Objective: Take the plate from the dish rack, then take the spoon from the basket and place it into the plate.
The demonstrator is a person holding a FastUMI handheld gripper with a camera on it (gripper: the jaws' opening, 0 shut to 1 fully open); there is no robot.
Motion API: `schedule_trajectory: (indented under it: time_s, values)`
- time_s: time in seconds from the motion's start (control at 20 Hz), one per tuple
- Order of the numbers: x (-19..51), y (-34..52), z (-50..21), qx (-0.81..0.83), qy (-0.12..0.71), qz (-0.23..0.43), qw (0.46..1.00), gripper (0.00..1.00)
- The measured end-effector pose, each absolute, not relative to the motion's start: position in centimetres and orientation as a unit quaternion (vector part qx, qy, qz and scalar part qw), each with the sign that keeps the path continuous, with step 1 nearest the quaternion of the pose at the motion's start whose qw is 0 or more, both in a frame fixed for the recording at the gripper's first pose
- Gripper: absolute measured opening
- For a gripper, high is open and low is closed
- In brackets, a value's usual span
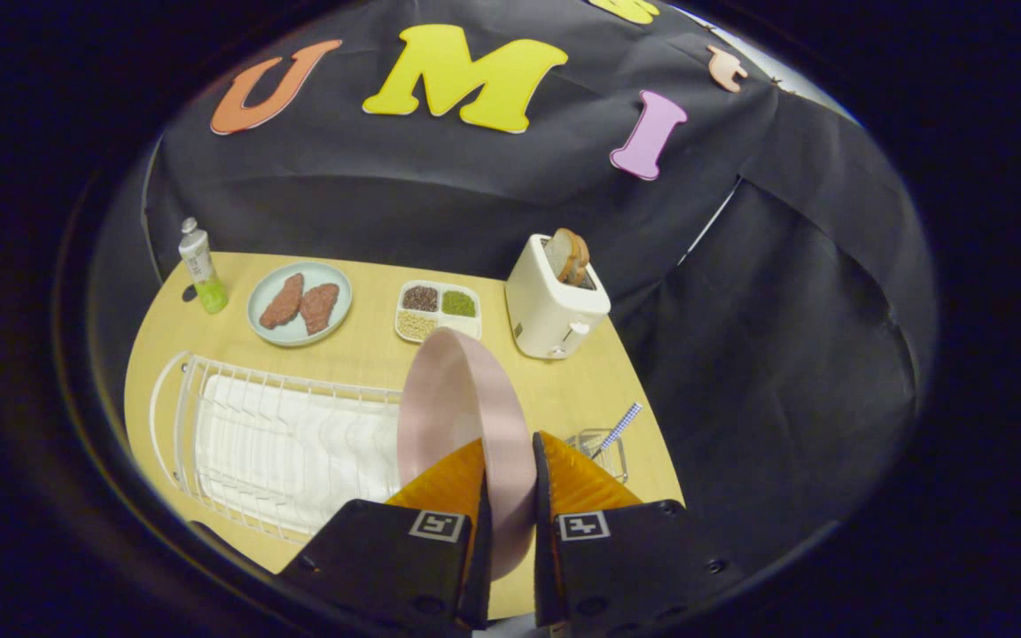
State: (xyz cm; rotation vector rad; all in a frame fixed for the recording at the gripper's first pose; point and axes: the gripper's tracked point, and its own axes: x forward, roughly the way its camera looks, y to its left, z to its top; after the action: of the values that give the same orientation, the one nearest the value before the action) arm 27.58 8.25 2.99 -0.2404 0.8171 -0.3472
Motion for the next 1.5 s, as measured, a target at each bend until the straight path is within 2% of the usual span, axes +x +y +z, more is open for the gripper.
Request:
schedule_trajectory:
  time_s: [0.3, 0.55, 1.05, 1.3, 1.5]
  values:
    - [21.1, 8.1, 5.8, -0.041, 0.347, -0.096, 0.932, 0.25]
    - [14.2, 8.1, 4.3, 0.01, 0.319, -0.027, 0.947, 0.25]
    - [6.3, 8.5, -9.9, 0.035, 0.328, 0.03, 0.944, 0.25]
    - [6.3, 7.8, -16.1, 0.061, 0.373, 0.026, 0.925, 0.25]
    - [6.5, 7.9, -17.7, 0.102, 0.382, 0.051, 0.917, 0.24]
